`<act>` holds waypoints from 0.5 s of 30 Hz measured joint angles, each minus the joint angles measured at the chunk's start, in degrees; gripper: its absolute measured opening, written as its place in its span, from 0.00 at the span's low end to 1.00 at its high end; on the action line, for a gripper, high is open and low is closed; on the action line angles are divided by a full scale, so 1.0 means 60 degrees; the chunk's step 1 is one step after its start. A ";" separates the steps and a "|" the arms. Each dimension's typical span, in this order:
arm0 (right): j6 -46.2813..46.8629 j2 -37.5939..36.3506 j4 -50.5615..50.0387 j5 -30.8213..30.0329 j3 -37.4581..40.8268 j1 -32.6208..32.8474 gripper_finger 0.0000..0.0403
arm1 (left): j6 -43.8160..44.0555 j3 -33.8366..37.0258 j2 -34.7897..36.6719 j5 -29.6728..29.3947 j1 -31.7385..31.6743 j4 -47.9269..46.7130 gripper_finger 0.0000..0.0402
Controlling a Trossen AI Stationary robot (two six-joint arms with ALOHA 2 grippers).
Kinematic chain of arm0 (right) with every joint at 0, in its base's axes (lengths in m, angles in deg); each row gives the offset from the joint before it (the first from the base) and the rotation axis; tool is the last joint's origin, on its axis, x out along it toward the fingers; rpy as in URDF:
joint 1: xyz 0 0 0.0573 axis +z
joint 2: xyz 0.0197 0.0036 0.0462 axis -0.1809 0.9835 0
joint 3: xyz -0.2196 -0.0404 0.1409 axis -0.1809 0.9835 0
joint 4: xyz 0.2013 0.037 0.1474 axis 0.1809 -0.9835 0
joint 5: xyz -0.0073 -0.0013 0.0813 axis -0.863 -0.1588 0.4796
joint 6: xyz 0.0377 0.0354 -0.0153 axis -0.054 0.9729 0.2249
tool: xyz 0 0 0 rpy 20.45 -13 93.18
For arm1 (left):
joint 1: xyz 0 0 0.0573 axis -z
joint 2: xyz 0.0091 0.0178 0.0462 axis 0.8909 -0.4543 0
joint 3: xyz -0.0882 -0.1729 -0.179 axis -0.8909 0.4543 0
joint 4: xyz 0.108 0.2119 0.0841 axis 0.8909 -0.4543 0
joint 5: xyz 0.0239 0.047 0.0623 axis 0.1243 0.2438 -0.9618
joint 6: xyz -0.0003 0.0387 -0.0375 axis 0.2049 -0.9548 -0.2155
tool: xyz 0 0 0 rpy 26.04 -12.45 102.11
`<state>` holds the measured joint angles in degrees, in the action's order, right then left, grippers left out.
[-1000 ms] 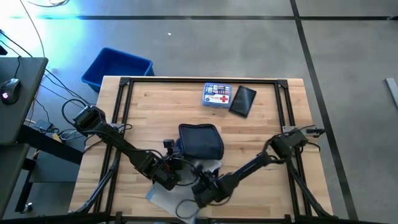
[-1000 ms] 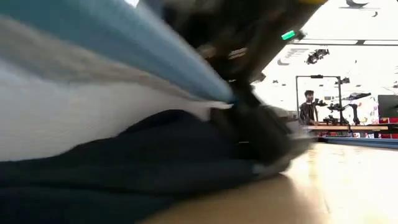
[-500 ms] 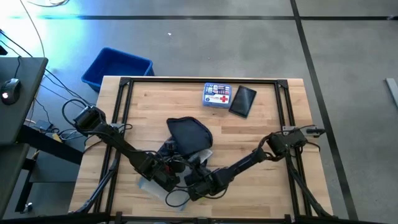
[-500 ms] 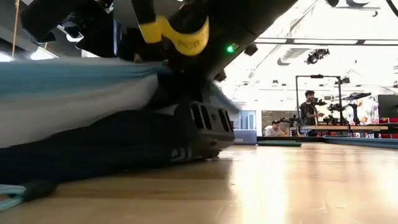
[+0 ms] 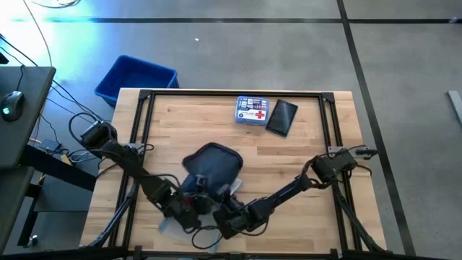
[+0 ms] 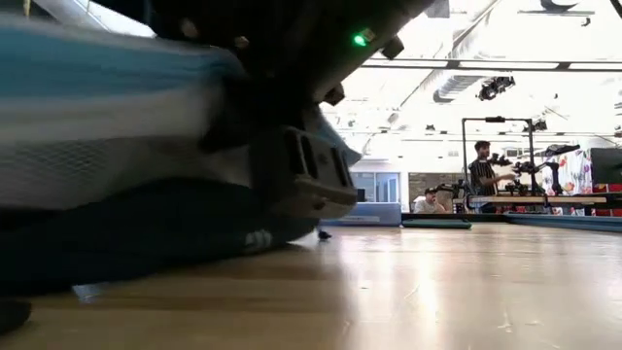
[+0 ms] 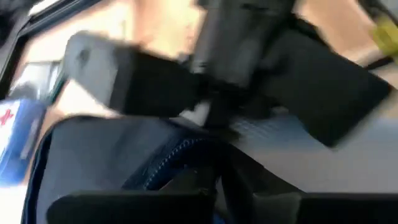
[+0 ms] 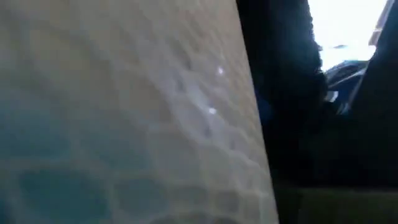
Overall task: Unpack backpack
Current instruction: Put the blue zipper bag in the black backpack
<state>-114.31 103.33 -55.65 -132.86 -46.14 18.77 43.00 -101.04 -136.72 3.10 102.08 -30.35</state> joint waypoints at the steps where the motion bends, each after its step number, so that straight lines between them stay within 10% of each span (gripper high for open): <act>1: -0.0249 -0.0004 0.0179 0.0193 0.0000 -0.0058 0.00 | -0.0149 0.0000 0.0062 0.0202 0.0074 0.0178 0.00; 15: 0.0645 -0.0007 -0.0623 0.1768 -0.0004 -0.0387 0.00 | 0.3058 0.0568 0.0931 -0.2913 0.0257 -0.3245 0.05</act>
<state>-110.44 103.29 -59.38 -122.25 -46.16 16.45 61.35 -97.63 -131.14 -14.38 103.63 -49.82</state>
